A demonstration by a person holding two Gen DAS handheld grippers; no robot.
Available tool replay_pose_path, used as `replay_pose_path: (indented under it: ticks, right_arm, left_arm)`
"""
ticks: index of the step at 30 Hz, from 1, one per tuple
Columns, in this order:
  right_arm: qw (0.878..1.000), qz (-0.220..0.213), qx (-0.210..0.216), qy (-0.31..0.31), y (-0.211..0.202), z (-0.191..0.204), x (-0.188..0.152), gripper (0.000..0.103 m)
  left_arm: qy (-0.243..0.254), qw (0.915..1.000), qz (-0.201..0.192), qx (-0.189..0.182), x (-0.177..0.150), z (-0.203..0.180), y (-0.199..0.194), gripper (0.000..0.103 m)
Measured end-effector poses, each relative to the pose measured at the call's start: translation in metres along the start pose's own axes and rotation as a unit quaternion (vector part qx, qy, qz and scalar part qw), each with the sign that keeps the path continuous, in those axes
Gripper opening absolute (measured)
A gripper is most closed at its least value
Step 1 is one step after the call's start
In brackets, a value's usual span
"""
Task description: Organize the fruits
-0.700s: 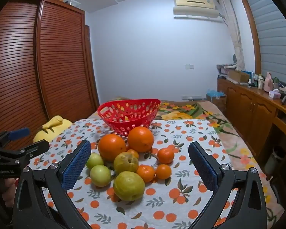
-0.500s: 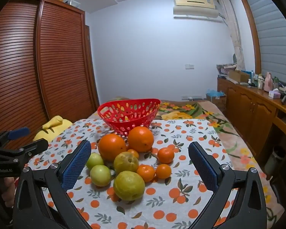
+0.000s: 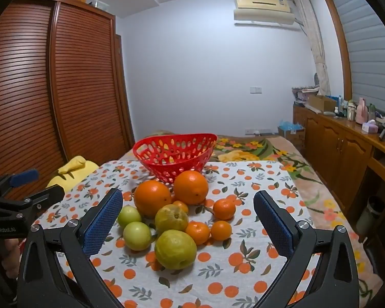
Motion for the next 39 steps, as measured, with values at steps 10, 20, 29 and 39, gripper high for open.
replay_pose_path:
  ticks: [10, 20, 29, 39]
  right_arm:
    - [1.000, -0.001, 0.000, 0.000, -0.0007, 0.0001, 0.0002, 0.103]
    - [1.000, -0.001, -0.001, 0.001, -0.0010, -0.0002, -0.0001, 0.103]
    - [1.000, -0.002, 0.000, 0.001, -0.0006, -0.0008, -0.0006, 0.103]
    - [1.000, -0.002, 0.000, 0.001, -0.0001, -0.0009, -0.0012, 0.103]
  left_arm:
    - [0.002, 1.0000, -0.005, -0.001, 0.0010, -0.0021, -0.0023, 0.103]
    - [0.002, 1.0000, -0.007, -0.002, 0.0012, -0.0027, -0.0033, 0.103]
    - [0.001, 1.0000, -0.008, -0.002, 0.0014, -0.0046, -0.0039, 0.103]
    - [0.001, 1.0000, -0.009, -0.003, 0.0014, -0.0048, -0.0039, 0.103]
Point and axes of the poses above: each gripper's, at about its wrist camera, not at the fingertips, and y roughly the way its jaws point, z to its left, x to its top, the point moved 2 cm from there along y, roughly the way its jaws point, and after that the axes turned 5 degrees about -y, right-handed, at the moved point
